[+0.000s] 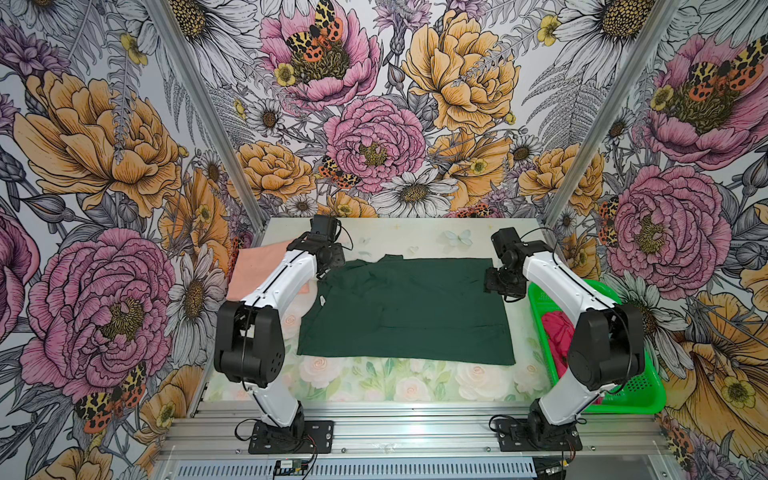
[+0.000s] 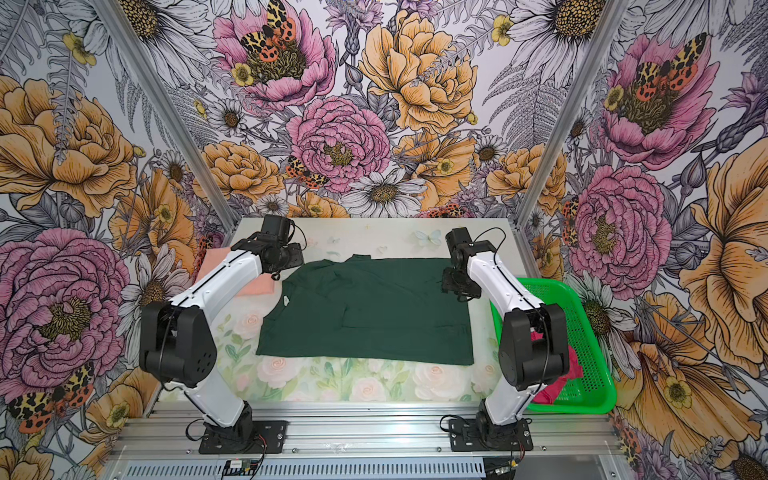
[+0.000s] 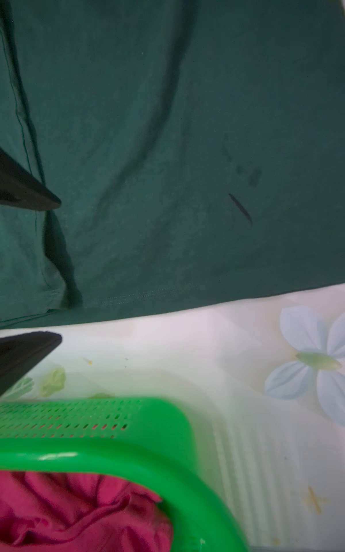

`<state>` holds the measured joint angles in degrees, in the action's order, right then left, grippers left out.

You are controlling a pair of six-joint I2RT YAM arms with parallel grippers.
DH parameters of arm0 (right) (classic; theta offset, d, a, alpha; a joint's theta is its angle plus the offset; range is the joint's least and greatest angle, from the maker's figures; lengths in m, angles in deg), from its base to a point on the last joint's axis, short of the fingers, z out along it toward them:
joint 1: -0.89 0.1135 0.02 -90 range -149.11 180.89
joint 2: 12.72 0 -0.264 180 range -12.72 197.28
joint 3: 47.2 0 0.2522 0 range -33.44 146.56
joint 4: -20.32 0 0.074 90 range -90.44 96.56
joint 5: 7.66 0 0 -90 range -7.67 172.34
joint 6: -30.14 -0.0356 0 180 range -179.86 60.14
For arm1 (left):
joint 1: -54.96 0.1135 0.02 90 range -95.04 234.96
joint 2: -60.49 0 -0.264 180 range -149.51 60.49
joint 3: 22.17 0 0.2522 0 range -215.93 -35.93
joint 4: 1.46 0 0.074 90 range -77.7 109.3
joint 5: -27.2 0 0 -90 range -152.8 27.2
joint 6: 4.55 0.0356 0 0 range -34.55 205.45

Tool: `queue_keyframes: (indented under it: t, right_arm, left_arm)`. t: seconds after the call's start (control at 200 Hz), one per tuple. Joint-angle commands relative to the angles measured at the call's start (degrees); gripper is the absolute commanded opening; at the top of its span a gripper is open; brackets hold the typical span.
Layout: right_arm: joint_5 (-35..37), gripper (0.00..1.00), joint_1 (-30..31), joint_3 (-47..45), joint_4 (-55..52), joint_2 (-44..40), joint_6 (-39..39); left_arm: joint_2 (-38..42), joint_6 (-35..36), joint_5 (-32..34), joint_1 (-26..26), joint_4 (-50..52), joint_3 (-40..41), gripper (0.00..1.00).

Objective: Fold and stack t-shirts
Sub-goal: Adjust the T-shirt at the center of the board, then fold the T-shirt.

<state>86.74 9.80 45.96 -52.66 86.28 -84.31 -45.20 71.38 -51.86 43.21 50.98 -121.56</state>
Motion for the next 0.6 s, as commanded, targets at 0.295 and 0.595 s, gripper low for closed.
queue_keyframes:
  t: [0.295,0.595]
  right_arm:
    - [-3.3,0.57,-2.6,5.7,0.9,6.8,3.2]
    - [-5.8,0.51,-3.9,10.6,0.8,14.0,3.5]
  left_arm:
    - [-21.9,18.3,-11.8,3.3,4.1,-20.5,0.70]
    - [-31.2,25.6,-17.1,3.3,11.9,-36.1,0.70]
